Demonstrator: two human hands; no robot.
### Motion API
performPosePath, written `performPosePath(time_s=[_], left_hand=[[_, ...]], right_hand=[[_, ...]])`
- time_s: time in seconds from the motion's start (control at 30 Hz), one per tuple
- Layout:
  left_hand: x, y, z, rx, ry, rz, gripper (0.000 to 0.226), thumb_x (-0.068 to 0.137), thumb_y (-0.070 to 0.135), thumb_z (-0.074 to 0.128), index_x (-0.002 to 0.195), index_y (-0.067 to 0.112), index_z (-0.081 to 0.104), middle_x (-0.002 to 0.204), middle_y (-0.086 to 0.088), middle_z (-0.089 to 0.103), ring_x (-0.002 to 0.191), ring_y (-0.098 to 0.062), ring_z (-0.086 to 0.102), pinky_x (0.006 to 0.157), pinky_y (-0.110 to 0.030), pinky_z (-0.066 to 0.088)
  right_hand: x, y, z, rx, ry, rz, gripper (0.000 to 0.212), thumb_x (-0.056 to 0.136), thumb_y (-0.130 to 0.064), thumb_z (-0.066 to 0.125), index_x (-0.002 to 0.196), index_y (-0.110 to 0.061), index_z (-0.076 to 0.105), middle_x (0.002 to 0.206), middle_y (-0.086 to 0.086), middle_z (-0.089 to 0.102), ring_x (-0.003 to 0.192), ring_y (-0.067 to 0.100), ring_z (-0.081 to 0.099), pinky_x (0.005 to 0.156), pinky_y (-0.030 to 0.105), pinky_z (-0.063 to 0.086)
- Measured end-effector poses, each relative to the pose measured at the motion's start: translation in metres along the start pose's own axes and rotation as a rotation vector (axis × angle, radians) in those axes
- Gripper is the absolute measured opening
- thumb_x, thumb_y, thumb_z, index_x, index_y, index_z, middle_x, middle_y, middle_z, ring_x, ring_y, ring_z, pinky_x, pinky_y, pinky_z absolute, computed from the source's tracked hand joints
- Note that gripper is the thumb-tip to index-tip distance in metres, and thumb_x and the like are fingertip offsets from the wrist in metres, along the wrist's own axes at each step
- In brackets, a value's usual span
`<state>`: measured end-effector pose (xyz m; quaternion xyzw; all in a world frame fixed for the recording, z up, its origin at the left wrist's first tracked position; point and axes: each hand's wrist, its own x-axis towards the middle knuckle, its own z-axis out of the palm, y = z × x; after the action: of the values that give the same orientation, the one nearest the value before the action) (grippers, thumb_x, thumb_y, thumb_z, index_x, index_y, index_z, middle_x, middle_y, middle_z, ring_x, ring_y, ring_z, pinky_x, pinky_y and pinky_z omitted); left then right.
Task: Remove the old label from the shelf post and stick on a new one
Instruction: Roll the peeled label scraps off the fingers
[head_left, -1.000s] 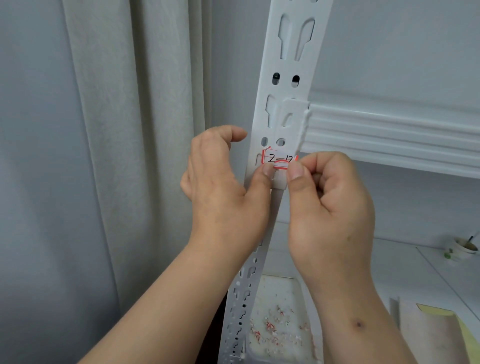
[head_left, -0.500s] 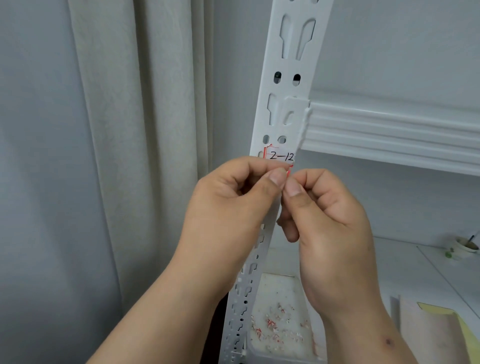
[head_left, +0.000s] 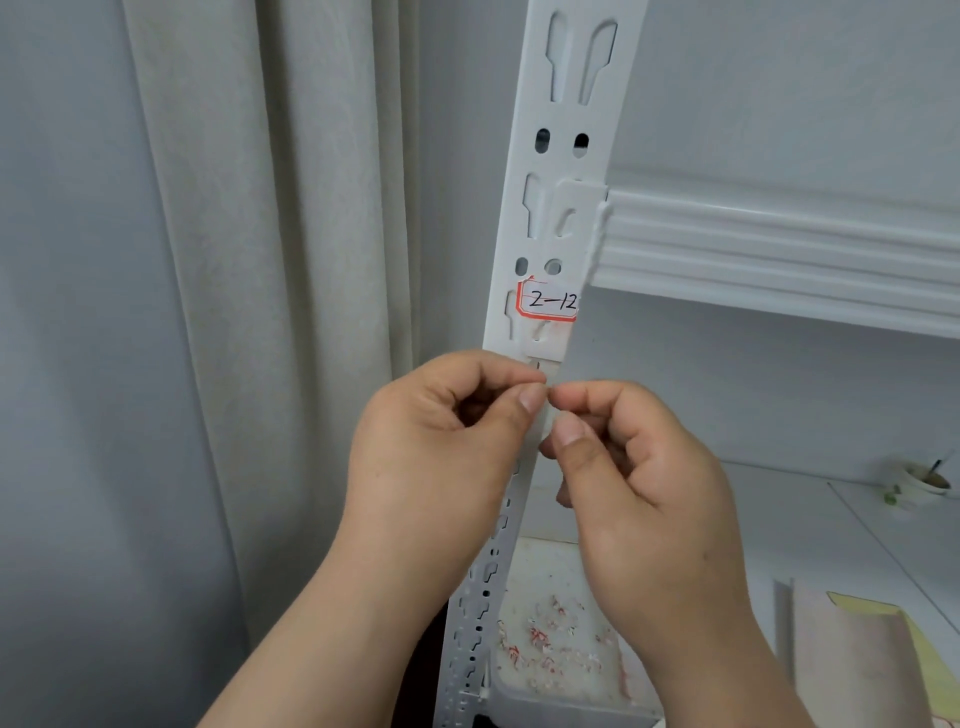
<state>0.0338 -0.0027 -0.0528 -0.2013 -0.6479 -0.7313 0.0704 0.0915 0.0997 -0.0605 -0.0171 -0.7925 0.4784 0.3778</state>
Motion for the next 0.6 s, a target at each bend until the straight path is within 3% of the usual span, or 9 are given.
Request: performPosePath(time_s=[0.2,0.33,0.43,0.6], left_hand=[[-0.001,-0.002,0.002,-0.189,-0.025,-0.100,0.027,0.084,-0.002,0.071,0.088,0.025,0.078,0.065,0.005,0.071,0.066,-0.009,0.069,0.077,-0.025,0.058],[-0.002,0.000,0.002,-0.263,-0.092,-0.161,0.023,0.087,-0.001,0.067,0.098,0.018,0.072,0.071,-0.001,0.076,0.077,-0.018,0.076,0.075,-0.022,0.058],[0.000,0.003,0.001,-0.337,-0.131,-0.218,0.019,0.087,-0.001,0.064,0.099,0.012,0.070,0.071,-0.005,0.076,0.070,-0.015,0.074,0.067,-0.020,0.057],[0.002,0.004,0.003,-0.281,-0.164,-0.240,0.014,0.089,0.003,0.065,0.095,0.014,0.072,0.072,-0.004,0.076,0.066,-0.012,0.069,0.079,-0.035,0.052]], right_hand=[[-0.001,0.006,0.003,0.157,0.061,0.087,0.007,0.083,-0.027,0.071,0.087,-0.032,0.067,0.077,-0.010,0.067,0.060,0.006,0.060,0.056,0.013,0.048],[0.000,0.006,0.004,0.183,0.055,0.039,0.017,0.077,-0.032,0.066,0.092,-0.038,0.071,0.081,-0.009,0.067,0.068,0.008,0.063,0.061,0.012,0.049],[0.001,0.008,0.002,0.192,0.032,-0.012,0.019,0.079,-0.026,0.068,0.093,-0.038,0.073,0.082,-0.008,0.064,0.070,0.007,0.063,0.063,0.009,0.046],[0.004,0.011,-0.003,0.138,0.044,-0.064,0.017,0.079,-0.026,0.068,0.093,-0.035,0.074,0.082,-0.007,0.063,0.077,0.010,0.067,0.066,0.009,0.047]])
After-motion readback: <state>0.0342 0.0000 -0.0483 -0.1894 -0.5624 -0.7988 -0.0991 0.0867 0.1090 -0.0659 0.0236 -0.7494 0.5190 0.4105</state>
